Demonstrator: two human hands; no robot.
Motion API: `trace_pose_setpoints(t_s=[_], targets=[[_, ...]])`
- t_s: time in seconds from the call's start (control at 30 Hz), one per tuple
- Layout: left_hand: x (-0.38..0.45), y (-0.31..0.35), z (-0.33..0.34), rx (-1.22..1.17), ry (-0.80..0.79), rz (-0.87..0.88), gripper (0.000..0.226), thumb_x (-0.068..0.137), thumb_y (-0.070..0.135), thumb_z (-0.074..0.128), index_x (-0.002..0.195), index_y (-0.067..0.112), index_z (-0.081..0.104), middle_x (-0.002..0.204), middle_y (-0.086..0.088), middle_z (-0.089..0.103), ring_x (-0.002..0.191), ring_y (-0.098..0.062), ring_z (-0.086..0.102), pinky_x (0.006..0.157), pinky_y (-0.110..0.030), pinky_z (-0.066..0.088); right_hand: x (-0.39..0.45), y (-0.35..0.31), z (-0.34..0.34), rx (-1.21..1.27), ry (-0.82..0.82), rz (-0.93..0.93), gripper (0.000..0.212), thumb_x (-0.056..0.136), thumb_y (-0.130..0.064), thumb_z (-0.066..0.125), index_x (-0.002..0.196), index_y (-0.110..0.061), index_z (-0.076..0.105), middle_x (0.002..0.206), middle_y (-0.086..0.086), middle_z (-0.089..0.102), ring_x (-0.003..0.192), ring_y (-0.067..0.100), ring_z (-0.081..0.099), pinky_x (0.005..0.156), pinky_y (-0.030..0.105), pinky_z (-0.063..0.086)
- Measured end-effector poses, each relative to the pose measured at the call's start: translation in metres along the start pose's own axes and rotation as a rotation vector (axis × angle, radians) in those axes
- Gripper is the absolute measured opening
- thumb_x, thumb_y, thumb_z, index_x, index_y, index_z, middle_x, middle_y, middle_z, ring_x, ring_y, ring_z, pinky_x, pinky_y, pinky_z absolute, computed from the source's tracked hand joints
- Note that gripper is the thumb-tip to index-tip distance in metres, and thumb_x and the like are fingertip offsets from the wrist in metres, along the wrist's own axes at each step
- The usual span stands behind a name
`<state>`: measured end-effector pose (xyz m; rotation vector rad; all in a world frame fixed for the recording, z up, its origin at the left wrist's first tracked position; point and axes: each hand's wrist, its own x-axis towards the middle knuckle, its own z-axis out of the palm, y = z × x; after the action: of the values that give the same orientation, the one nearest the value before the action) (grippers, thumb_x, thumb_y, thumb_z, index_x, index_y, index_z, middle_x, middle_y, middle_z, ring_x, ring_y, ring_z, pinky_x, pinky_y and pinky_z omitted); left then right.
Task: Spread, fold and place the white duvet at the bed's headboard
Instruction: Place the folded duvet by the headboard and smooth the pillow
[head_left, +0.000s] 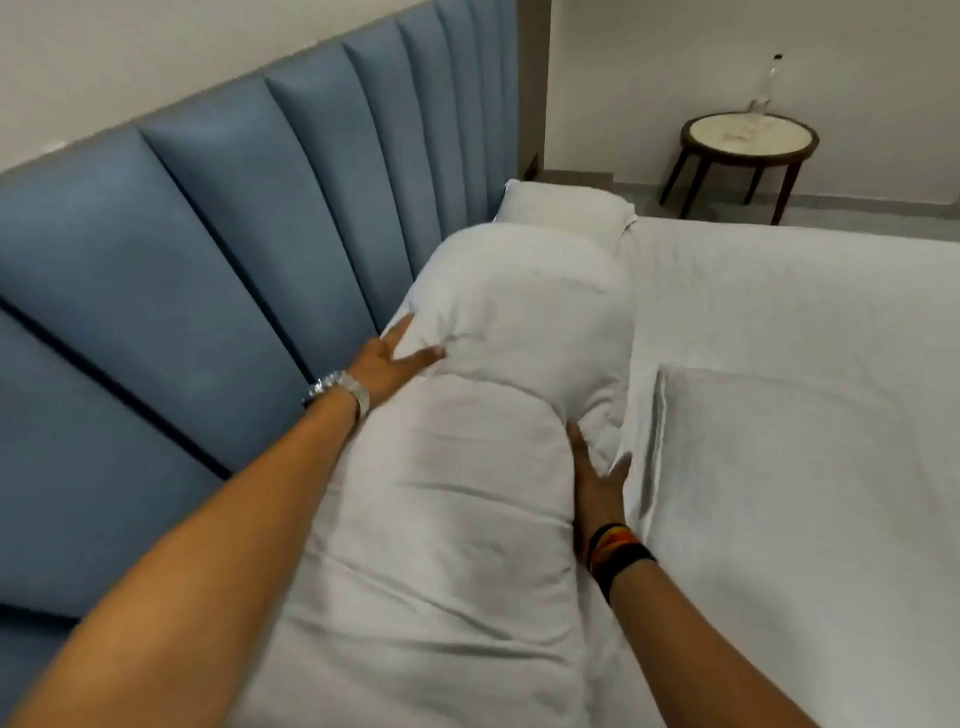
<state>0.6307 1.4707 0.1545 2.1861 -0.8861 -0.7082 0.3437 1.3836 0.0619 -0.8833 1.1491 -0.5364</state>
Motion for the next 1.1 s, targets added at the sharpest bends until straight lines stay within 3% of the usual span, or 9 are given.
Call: trace_pose_setpoints(t_s=[0.1, 0.2, 0.27, 0.33, 0.47, 0.77, 0.87, 0.97, 1.1], targets=[[0.001, -0.100, 0.045, 0.468, -0.168, -0.108, 0.093, 0.078, 0.095, 0.033, 0.158, 0.057, 0.003, 0.173, 0.001, -0.005, 0.158, -0.033, 0.002, 0.125, -0.054, 0.008, 0.014, 0.058, 0.034, -0.275, 0.120, 0.189, 0.117, 0.089, -0.066, 0.069, 0.168, -0.022, -0.006, 0.169, 0.018, 0.028, 0.149, 0.040, 0.037, 0.123, 0.049, 0.031], [-0.031, -0.157, 0.100, 0.634, -0.034, 0.029, 0.081, 0.087, 0.089, 0.015, 0.157, 0.055, -0.006, 0.170, 0.005, -0.018, 0.157, -0.033, -0.011, 0.122, -0.062, -0.005, 0.024, 0.071, 0.074, -0.631, 0.253, -0.297, 0.091, 0.097, -0.064, 0.058, 0.167, -0.021, 0.018, 0.170, 0.018, 0.025, 0.156, 0.035, 0.023, 0.126, 0.050, 0.020], [-0.045, -0.163, 0.121, 0.725, 0.132, 0.099, 0.081, 0.093, 0.084, 0.019, 0.162, 0.044, 0.008, 0.173, -0.003, -0.002, 0.158, -0.037, -0.002, 0.120, -0.066, -0.003, 0.054, 0.058, 0.106, -0.862, 0.229, -0.696, 0.082, 0.099, -0.067, 0.047, 0.167, -0.031, 0.018, 0.174, 0.012, 0.015, 0.160, 0.030, 0.010, 0.125, 0.051, 0.004], [-0.060, -0.167, 0.129, 0.741, 0.333, 0.046, 0.082, 0.092, 0.083, 0.026, 0.161, 0.038, 0.025, 0.171, -0.009, 0.018, 0.155, -0.045, 0.010, 0.119, -0.070, 0.000, 0.099, 0.041, 0.134, -1.074, 0.142, -0.865, 0.079, 0.100, -0.073, 0.037, 0.166, -0.043, 0.008, 0.176, 0.004, -0.004, 0.161, 0.029, -0.007, 0.119, 0.059, -0.013], [-0.098, -0.189, 0.157, 0.736, 0.470, -0.100, 0.094, 0.083, 0.089, 0.031, 0.162, 0.039, 0.019, 0.172, -0.008, 0.014, 0.155, -0.049, 0.005, 0.111, -0.080, -0.001, 0.174, 0.069, 0.129, -1.441, 0.036, -0.599, 0.088, 0.086, -0.095, 0.011, 0.161, -0.054, -0.010, 0.174, 0.000, -0.022, 0.158, 0.030, -0.026, 0.110, 0.081, -0.015], [-0.104, -0.188, 0.182, 0.756, 0.317, -0.139, 0.096, 0.087, 0.082, 0.035, 0.164, 0.028, 0.018, 0.172, -0.016, 0.004, 0.154, -0.051, -0.006, 0.109, -0.082, 0.002, 0.148, 0.085, 0.046, -1.413, -0.183, -0.522, 0.093, 0.086, -0.095, 0.012, 0.161, -0.049, -0.019, 0.172, -0.005, -0.026, 0.157, 0.022, -0.027, 0.116, 0.075, -0.014], [-0.112, -0.148, 0.188, 0.657, 0.263, -0.113, 0.087, 0.093, 0.081, 0.020, 0.164, 0.031, 0.015, 0.172, -0.013, 0.004, 0.156, -0.041, -0.008, 0.115, -0.074, -0.003, 0.107, 0.071, -0.028, -1.205, -0.041, -0.526, 0.093, 0.088, -0.093, 0.024, 0.163, -0.050, -0.010, 0.174, -0.008, -0.020, 0.159, 0.016, -0.021, 0.120, 0.066, -0.014], [-0.121, -0.082, 0.224, 0.607, 0.085, 0.096, 0.079, 0.096, 0.074, 0.016, 0.162, 0.033, 0.024, 0.171, -0.001, 0.017, 0.159, -0.026, 0.003, 0.123, -0.059, -0.001, 0.069, 0.063, -0.132, -1.126, 0.199, -0.426, 0.095, 0.088, -0.090, 0.026, 0.166, -0.042, 0.004, 0.176, -0.001, -0.007, 0.161, 0.018, -0.011, 0.122, 0.063, -0.010], [-0.125, -0.010, 0.308, 0.438, -0.122, 0.205, 0.071, 0.099, 0.070, 0.032, 0.161, 0.035, 0.028, 0.163, 0.002, 0.039, 0.151, -0.020, 0.031, 0.123, -0.042, 0.020, 0.036, 0.058, -0.274, -1.088, 0.470, -0.237, 0.090, 0.094, -0.080, 0.039, 0.167, -0.034, 0.011, 0.176, 0.007, -0.004, 0.161, 0.022, -0.007, 0.124, 0.064, -0.007]])
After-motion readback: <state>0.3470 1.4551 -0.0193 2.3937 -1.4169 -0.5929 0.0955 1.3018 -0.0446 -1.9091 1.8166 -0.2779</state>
